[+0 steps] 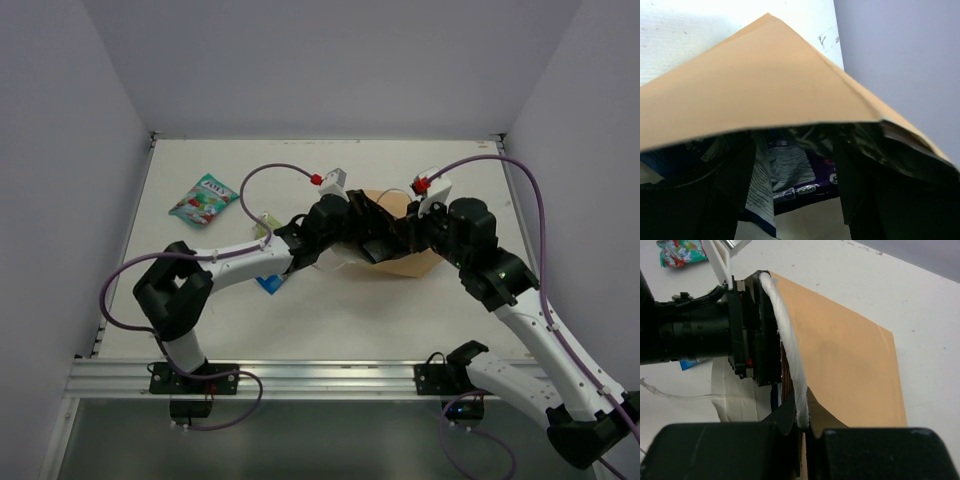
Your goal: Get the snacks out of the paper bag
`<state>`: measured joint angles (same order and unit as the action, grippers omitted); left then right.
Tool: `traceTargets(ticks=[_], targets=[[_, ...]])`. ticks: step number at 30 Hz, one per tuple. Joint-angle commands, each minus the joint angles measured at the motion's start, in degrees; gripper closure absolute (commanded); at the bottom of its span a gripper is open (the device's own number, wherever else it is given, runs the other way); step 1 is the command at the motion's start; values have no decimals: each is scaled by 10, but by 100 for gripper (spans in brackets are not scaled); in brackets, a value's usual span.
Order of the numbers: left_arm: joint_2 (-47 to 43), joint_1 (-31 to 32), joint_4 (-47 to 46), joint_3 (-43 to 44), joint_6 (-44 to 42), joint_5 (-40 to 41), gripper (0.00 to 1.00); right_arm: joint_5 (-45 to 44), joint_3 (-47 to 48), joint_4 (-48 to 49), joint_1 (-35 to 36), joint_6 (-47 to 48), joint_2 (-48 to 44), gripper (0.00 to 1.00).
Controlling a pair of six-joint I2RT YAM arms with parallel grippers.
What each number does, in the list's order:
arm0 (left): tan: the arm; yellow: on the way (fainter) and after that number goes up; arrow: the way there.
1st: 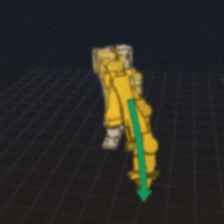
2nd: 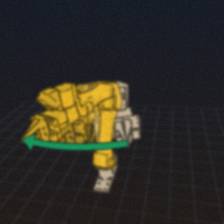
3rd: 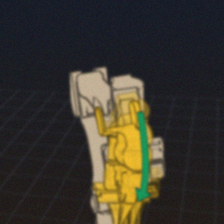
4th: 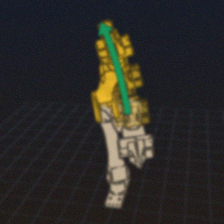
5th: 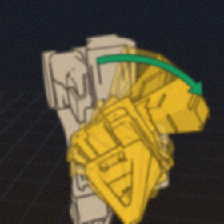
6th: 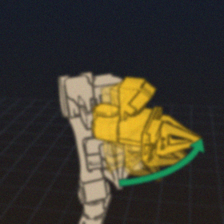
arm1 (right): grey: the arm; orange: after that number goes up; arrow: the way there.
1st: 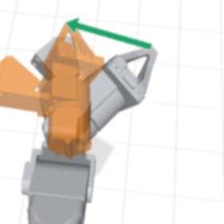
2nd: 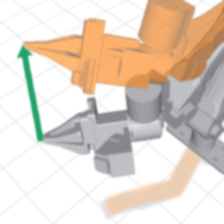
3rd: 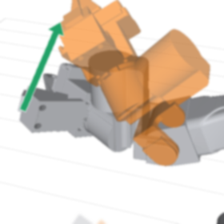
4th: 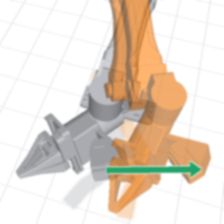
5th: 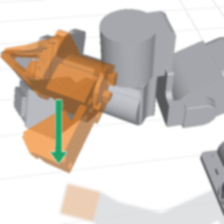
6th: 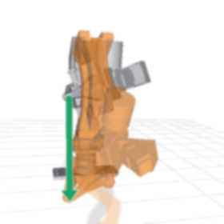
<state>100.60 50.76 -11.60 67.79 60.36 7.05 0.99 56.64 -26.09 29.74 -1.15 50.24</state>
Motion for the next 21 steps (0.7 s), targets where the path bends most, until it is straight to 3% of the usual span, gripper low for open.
traceTargets(ticks=[1,10,14,16,19,20,21], targets=[[-58,1,-68,-27,26,44,30,16,0,16,7,-11,-5,100],[-27,1,-54,-4,47,47,30,20,2,18,8,-11,1,100],[6,1,-48,19,55,46,37,23,0,20,7,-15,0,100],[21,0,-45,27,55,49,42,24,-1,21,8,-17,-1,100],[22,0,-38,29,52,53,63,23,-7,21,8,-18,-7,100],[16,0,-35,28,46,53,78,19,-10,21,8,-18,-8,100],[11,0,-30,26,42,52,85,16,-12,22,8,-18,-10,100]])
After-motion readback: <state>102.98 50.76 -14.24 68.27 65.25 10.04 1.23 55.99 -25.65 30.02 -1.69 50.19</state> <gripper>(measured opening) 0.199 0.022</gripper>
